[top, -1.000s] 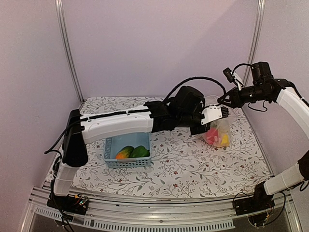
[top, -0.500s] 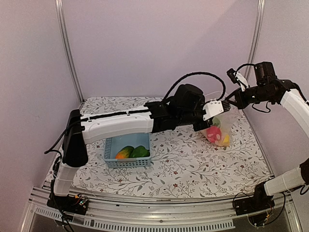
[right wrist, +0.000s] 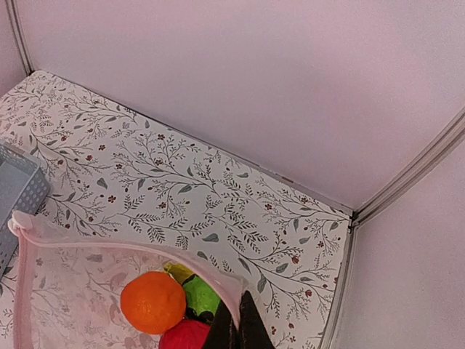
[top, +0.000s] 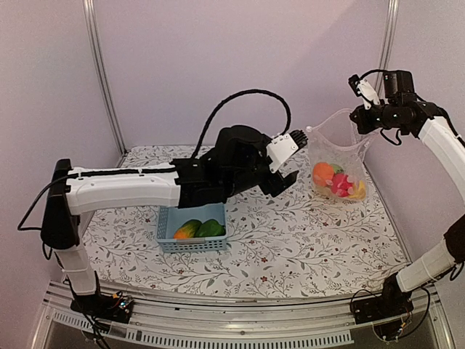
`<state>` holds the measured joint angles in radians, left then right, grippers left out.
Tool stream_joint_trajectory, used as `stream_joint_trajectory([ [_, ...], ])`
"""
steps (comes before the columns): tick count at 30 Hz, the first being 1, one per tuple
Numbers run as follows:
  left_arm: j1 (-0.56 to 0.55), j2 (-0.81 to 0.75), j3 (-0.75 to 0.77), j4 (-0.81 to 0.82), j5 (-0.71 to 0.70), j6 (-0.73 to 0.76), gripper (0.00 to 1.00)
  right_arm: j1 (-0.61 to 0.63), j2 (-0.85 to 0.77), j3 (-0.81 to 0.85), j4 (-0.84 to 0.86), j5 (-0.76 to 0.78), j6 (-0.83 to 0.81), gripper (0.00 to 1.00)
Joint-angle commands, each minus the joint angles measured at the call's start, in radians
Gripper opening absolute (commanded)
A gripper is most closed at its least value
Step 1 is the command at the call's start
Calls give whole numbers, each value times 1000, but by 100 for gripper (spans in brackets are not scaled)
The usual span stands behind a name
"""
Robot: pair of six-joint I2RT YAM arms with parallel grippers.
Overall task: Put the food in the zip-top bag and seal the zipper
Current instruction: Adjust the zipper food storage bag at the corner of the board, then pick up the fake fruit from the bin.
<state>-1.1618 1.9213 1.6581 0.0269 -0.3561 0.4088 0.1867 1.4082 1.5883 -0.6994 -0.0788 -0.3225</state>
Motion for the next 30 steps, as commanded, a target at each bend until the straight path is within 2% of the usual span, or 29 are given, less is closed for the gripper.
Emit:
stream_joint_trajectory([
  [1,21,-159,-189,-88,-70,-210,84,-3,35,23,64,-37,23,0],
  [6,63,-267,-385,-229,-58,-395,84,-1,46,-122,117,-197,45,0],
  [11,136,-300,-431,-496,-8,-605,80,2,23,-209,130,-358,33,0],
  [17,171,-329,-437,-683,62,-667,78,2,20,-214,139,-443,17,0],
  [27,229,-377,-462,-838,176,-727,75,1,-2,-305,224,-496,22,0],
  [30,266,-369,-460,-868,229,-732,66,3,-15,-313,230,-496,16,0],
])
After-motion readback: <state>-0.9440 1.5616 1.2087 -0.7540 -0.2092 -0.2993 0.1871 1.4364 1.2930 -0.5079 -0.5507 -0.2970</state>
